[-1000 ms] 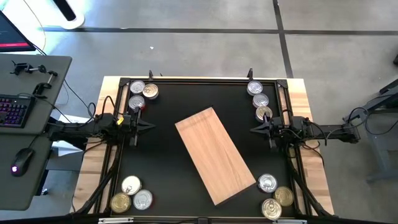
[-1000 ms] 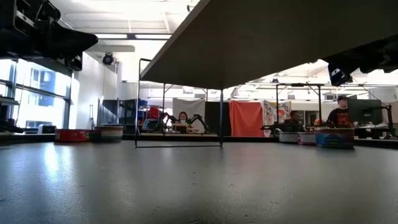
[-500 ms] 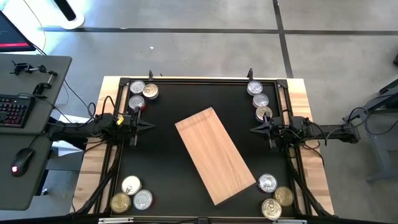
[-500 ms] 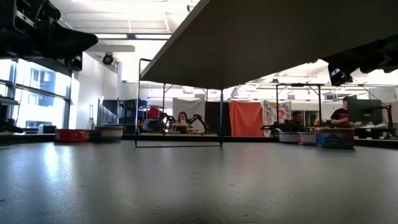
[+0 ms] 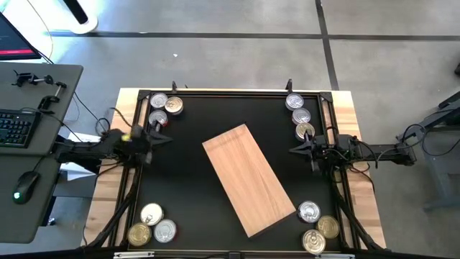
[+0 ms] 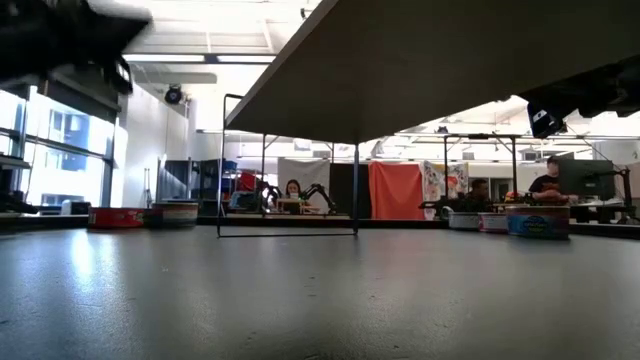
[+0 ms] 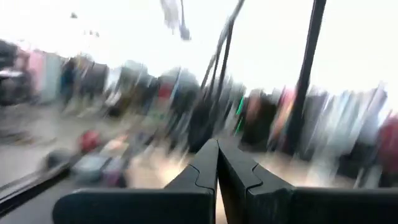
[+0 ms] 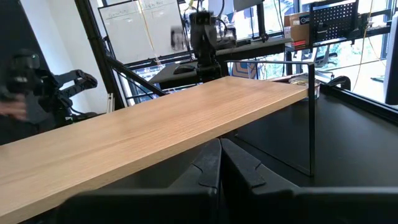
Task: Stack canned seafood by type on shelf
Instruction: Put the blue tuna can on the shelf
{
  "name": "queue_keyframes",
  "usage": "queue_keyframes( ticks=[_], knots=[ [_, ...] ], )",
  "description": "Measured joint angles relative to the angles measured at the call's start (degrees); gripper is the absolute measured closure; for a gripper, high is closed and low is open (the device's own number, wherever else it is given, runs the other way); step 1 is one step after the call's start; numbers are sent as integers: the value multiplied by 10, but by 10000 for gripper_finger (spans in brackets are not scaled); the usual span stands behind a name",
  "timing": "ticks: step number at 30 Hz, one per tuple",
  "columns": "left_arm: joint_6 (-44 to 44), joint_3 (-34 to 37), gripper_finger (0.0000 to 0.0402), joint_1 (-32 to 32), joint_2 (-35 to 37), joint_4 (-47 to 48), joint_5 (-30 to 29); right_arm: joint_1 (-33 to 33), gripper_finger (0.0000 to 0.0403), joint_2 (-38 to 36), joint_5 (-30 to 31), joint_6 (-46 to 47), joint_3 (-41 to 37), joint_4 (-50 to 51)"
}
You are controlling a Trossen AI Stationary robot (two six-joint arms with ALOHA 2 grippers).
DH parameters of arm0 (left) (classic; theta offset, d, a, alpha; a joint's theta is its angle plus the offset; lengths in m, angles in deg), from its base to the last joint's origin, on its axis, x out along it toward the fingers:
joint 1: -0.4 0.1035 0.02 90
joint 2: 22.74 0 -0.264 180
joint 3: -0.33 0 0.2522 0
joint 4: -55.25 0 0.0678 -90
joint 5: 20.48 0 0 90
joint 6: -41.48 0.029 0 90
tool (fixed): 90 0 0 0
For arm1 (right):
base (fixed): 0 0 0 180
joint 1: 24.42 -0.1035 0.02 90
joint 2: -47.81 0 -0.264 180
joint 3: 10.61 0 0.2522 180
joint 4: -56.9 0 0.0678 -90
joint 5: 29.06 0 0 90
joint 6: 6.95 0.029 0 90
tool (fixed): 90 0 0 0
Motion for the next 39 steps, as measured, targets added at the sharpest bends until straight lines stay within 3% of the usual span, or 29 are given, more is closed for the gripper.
queue_keyframes(
  ticks=[2,4,6,9,12,16,19,21,25,30,35,39],
  knots=[
    [-67,0,402,0,-1,-111,-36,0,402,0,0,0,0,0],
    [-88,-2,402,3,-6,-197,-124,0,402,0,0,0,0,0],
    [-118,-27,402,11,-24,-193,-200,0,402,0,0,0,0,0],
    [-175,-114,402,37,-86,-59,-208,0,402,0,0,0,0,0],
    [-207,-253,402,88,-186,133,-175,0,402,0,0,0,0,0],
    [-100,-466,402,193,-347,457,-133,0,402,0,0,0,0,0],
    [-18,-557,402,289,-467,619,-133,0,402,0,0,0,0,0],
    [3,-577,402,355,-535,668,-126,0,402,0,0,0,0,0],
    [-25,-570,402,470,-651,698,-49,0,402,0,0,0,0,0],
    [-81,-567,402,538,-771,691,20,0,402,0,0,0,0,0],
    [-97,-567,401,545,-843,688,-23,0,402,0,0,0,0,0],
    [-123,-567,402,535,-865,661,-93,0,402,0,0,0,0,0]
  ],
)
